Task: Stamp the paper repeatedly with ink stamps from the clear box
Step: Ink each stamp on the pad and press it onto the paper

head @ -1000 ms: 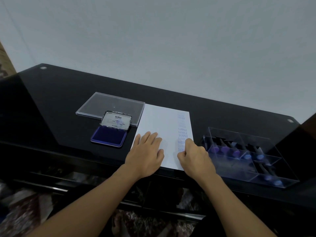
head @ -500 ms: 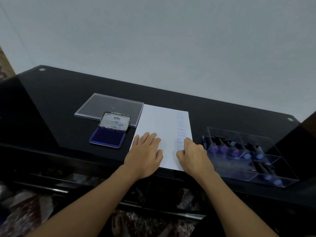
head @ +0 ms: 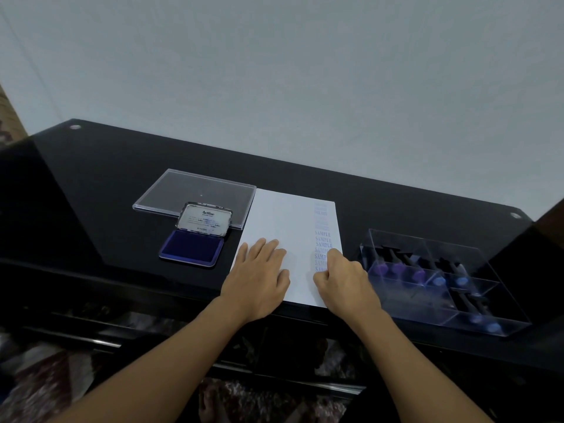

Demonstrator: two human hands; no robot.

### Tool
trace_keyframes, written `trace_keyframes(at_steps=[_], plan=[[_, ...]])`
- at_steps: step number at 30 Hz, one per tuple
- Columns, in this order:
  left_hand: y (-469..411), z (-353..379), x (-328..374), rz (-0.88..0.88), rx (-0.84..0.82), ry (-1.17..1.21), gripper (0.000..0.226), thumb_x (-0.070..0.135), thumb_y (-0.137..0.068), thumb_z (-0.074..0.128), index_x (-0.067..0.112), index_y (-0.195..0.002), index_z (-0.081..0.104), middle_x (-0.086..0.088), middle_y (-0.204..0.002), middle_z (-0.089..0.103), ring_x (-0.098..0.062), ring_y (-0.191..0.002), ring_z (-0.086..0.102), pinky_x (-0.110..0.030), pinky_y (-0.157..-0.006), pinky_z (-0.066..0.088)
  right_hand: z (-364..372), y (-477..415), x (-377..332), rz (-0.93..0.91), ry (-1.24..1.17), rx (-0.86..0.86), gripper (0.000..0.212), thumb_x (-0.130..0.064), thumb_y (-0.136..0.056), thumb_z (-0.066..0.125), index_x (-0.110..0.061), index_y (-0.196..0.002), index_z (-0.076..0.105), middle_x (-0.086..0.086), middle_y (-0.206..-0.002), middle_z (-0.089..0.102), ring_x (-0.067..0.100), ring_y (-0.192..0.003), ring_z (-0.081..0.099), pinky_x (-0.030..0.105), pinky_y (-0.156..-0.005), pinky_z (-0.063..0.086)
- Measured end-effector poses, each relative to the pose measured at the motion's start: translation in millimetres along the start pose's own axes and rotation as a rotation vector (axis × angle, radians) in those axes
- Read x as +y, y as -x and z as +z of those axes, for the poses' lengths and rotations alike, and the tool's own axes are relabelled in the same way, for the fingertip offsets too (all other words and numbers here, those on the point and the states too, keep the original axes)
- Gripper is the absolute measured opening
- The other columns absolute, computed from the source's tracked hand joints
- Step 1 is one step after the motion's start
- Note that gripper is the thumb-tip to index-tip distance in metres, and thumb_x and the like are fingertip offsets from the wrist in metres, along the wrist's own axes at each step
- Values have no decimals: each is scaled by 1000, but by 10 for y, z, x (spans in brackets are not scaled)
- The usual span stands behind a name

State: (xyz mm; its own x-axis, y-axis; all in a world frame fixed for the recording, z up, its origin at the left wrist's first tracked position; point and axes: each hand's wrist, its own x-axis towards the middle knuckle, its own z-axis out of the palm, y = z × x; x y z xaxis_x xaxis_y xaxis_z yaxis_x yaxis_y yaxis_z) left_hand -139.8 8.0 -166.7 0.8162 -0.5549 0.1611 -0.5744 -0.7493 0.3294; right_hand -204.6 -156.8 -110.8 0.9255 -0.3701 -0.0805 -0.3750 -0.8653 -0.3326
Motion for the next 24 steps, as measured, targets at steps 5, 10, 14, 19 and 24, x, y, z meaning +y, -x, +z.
trace_keyframes(at_steps=[5, 10, 14, 19, 24], plan=[[-2, 10, -6, 2, 1, -17, 50, 37, -101, 27, 18, -147, 35, -2, -161, 23, -22, -150, 10, -47, -123, 6, 5, 26, -7, 4, 12, 20, 10, -24, -97, 43, -16, -93, 39, 4, -91, 55, 21, -71, 51, 35, -57, 42], [5, 15, -14, 10, 10, -26, 49, 37, -102, 29, 18, -147, 36, -2, -160, 25, -23, -150, 11, -47, -123, 8, -3, 7, -14, -6, 7, 26, 10, -24, -98, 43, -15, -94, 39, 3, -93, 51, 14, -65, 44, 33, -52, 36], [9, 10, -10, 6, 16, -16, 50, 37, -102, 29, 19, -147, 35, -1, -161, 24, -21, -150, 11, -46, -123, 7, 21, -10, 9, -12, 9, 31, 10, -25, -96, 44, -16, -93, 41, 2, -88, 54, 20, -70, 54, 38, -60, 50], [12, 21, -12, 10, 32, -16, 50, 38, -101, 30, 19, -146, 37, -1, -160, 25, -21, -150, 13, -44, -123, 7, 4, 13, 21, -31, 11, 33, 10, -24, -97, 43, -17, -91, 39, 0, -82, 53, 17, -67, 52, 33, -52, 41], [16, 19, -21, 8, 45, -15, 50, 39, -100, 28, 20, -145, 39, 0, -159, 28, -20, -149, 15, -44, -123, 9, -43, -1, 28, -48, 27, 15, 10, -26, -97, 44, -16, -93, 42, 6, -96, 60, 21, -71, 56, 35, -59, 47]])
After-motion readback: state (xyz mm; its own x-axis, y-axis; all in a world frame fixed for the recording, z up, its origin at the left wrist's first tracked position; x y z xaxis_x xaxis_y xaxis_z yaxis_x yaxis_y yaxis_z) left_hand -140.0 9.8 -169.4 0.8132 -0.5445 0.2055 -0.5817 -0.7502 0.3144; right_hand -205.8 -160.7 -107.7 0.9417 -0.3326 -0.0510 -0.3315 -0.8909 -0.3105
